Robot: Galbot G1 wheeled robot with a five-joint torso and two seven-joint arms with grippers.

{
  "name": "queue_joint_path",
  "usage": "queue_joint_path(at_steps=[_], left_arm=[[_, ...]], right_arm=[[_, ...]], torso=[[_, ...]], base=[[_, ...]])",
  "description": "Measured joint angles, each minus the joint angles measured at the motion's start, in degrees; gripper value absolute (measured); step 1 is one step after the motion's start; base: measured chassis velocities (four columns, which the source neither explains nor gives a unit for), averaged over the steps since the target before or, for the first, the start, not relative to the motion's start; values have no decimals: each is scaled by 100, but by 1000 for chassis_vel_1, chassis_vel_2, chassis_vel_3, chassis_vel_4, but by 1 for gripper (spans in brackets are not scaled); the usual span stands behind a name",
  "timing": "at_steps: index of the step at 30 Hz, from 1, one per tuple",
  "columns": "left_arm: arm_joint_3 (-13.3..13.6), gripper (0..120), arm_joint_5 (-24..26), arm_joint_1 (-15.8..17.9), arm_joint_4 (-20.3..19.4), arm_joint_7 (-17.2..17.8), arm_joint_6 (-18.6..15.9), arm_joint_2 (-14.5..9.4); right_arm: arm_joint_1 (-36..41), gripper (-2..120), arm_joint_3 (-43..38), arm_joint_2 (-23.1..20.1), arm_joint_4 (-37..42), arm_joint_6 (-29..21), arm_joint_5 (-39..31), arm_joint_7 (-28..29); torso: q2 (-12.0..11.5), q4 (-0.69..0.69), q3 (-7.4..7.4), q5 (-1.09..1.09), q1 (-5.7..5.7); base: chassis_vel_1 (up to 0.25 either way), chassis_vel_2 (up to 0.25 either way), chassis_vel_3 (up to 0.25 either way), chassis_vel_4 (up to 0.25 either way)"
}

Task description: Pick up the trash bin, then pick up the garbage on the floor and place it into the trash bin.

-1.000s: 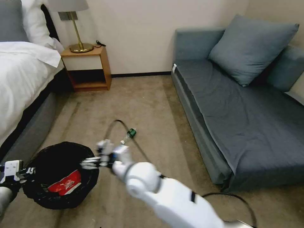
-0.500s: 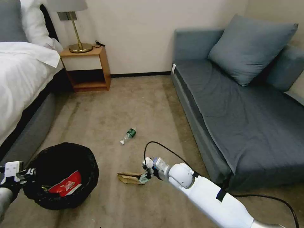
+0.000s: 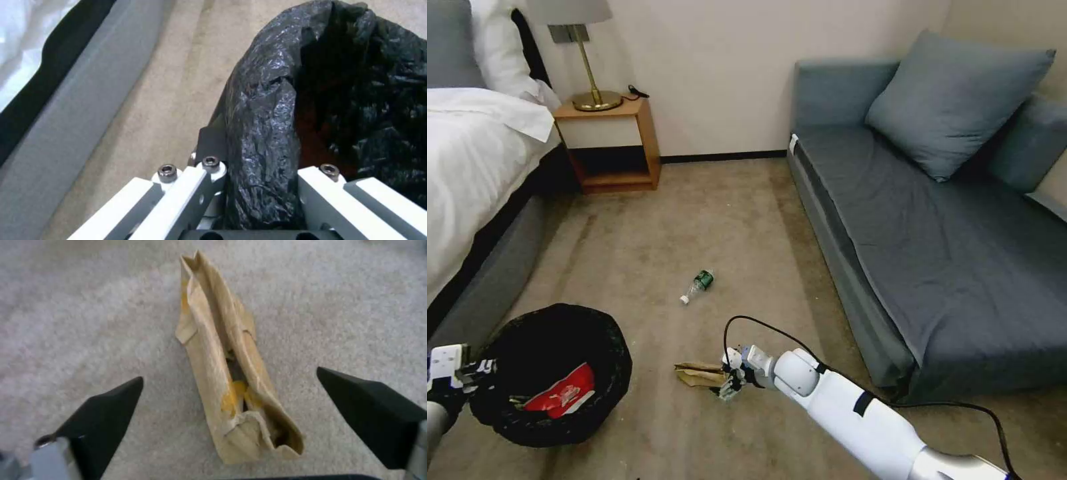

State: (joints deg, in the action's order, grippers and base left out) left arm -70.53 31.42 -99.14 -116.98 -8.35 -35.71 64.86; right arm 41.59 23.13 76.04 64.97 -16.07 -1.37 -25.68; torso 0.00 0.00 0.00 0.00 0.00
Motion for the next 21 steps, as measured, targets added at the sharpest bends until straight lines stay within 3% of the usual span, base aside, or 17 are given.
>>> queue_joint_path(at_steps=[2,5,6,12,21], left_arm=[[-2,5,-1,-3,-2,-4,-1,-3],[-8,5,-2,-9,-2,-4,-1,-8],[-13,5,-3,-14,-2,-7,-1,-14],[-27,5,-3,-25,-3,-14,0,-19],[-60,5,13,-51,-40,-29,2,-9]], right_arm=[[-13,88,-24,124,-264,111,112,-53],[-13,81,-52,178,-383,129,149,-93],[-12,73,-64,221,-485,145,198,-107],[-6,56,-83,267,-597,173,270,-100],[24,21,-74,275,-666,155,373,13]], torso=[[0,0,0,0,0],[0,0,0,0,0],[0,0,0,0,0],[0,0,0,0,0],[0,-1,0,0,0]], base=[[0,0,0,0],[0,0,0,0],[0,0,0,0],[0,0,0,0],[0,0,0,0]])
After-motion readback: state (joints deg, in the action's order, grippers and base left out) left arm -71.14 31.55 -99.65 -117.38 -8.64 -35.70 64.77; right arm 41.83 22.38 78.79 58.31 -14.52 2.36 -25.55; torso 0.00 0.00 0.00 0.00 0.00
